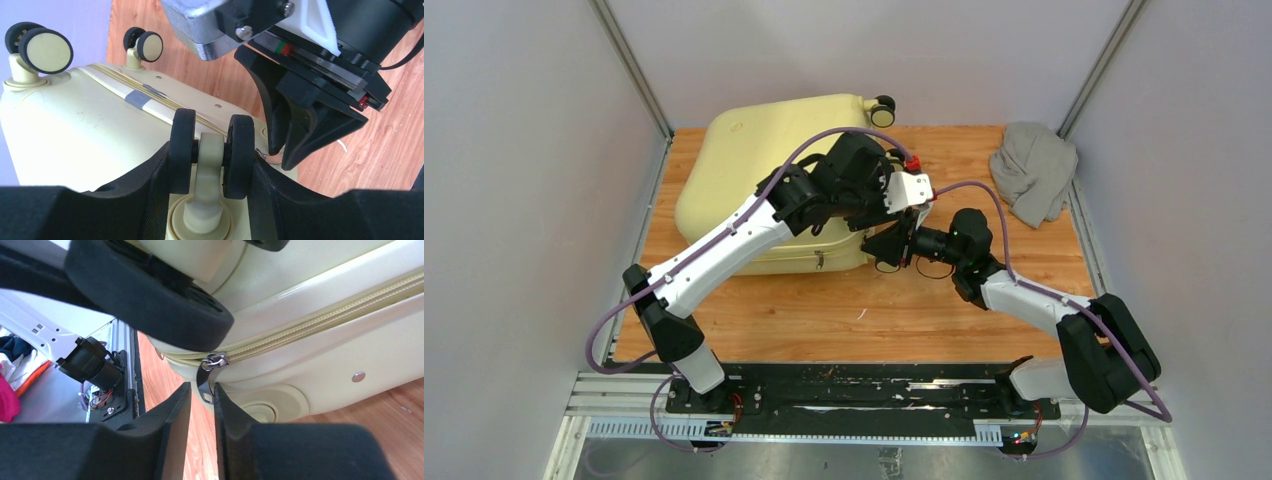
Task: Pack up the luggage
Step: Zip the luggage at the center of the board.
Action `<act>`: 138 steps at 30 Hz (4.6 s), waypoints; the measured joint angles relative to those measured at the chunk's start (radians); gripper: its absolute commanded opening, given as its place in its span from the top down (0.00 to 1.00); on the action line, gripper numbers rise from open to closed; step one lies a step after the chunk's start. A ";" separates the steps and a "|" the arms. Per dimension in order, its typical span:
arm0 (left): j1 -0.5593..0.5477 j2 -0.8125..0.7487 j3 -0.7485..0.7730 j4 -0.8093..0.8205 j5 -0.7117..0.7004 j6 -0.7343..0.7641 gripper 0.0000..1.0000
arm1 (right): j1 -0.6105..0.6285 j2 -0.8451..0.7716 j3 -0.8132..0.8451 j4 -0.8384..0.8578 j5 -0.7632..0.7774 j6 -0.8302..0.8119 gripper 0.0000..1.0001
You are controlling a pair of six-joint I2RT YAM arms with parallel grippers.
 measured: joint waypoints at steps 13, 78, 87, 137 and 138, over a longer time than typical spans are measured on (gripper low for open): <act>0.000 0.000 -0.011 0.014 -0.018 -0.003 1.00 | 0.000 0.011 0.005 0.004 0.030 0.039 0.64; -0.019 0.074 0.024 -0.029 -0.082 -0.034 1.00 | 0.173 -0.058 -0.156 0.150 0.452 0.037 1.00; -0.009 0.128 0.024 0.160 -0.117 -0.062 1.00 | 0.301 -0.016 -0.183 0.181 0.284 0.080 1.00; -0.006 -0.064 -0.054 -0.008 0.084 -0.039 1.00 | -0.090 0.247 -0.071 0.561 -0.207 0.583 0.38; -0.006 -0.065 -0.054 -0.009 0.084 -0.037 1.00 | -0.090 0.251 -0.071 0.571 -0.211 0.598 0.39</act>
